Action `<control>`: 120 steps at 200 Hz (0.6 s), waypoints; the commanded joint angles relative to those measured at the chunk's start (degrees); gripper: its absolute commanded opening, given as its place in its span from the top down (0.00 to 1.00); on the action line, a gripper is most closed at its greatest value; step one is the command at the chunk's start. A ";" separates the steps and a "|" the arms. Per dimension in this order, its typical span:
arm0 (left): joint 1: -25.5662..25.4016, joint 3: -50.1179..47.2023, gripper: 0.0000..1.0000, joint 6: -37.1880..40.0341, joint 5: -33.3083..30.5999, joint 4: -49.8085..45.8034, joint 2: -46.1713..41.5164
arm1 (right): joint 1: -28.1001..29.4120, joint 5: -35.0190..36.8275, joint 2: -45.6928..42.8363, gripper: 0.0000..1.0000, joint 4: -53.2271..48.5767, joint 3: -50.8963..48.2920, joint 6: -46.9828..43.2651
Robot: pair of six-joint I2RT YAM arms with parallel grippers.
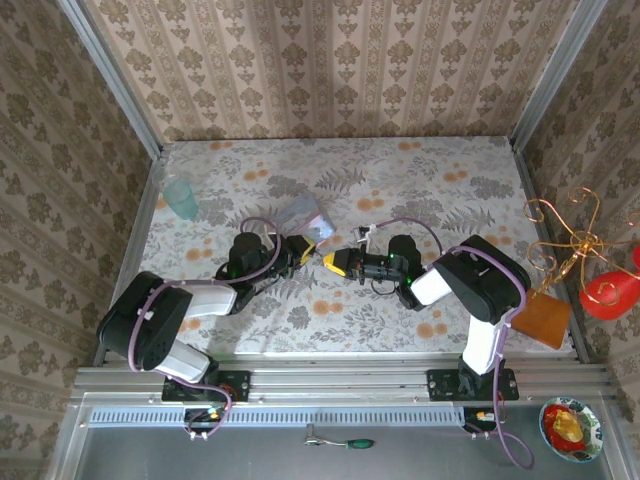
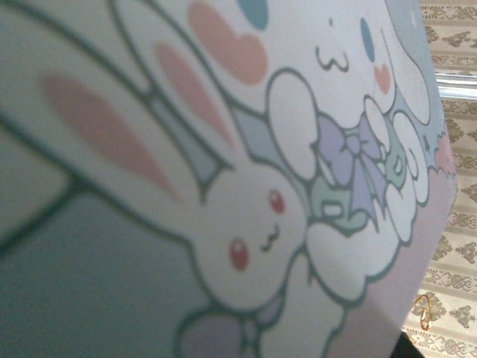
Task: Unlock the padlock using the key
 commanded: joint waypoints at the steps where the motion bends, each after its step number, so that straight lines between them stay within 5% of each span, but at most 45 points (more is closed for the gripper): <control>1: -1.61 0.33 0.93 3.16 5.61 12.87 0.84 | -0.79 2.64 1.31 1.00 -2.26 -0.72 2.87; 53: -1.39 0.61 0.93 2.88 8.31 20.64 5.81 | -1.56 2.92 0.38 1.00 -4.85 -1.56 1.75; 120: -1.65 1.54 0.93 3.72 11.62 18.28 6.40 | -4.38 0.82 1.47 1.00 -4.31 -1.18 1.55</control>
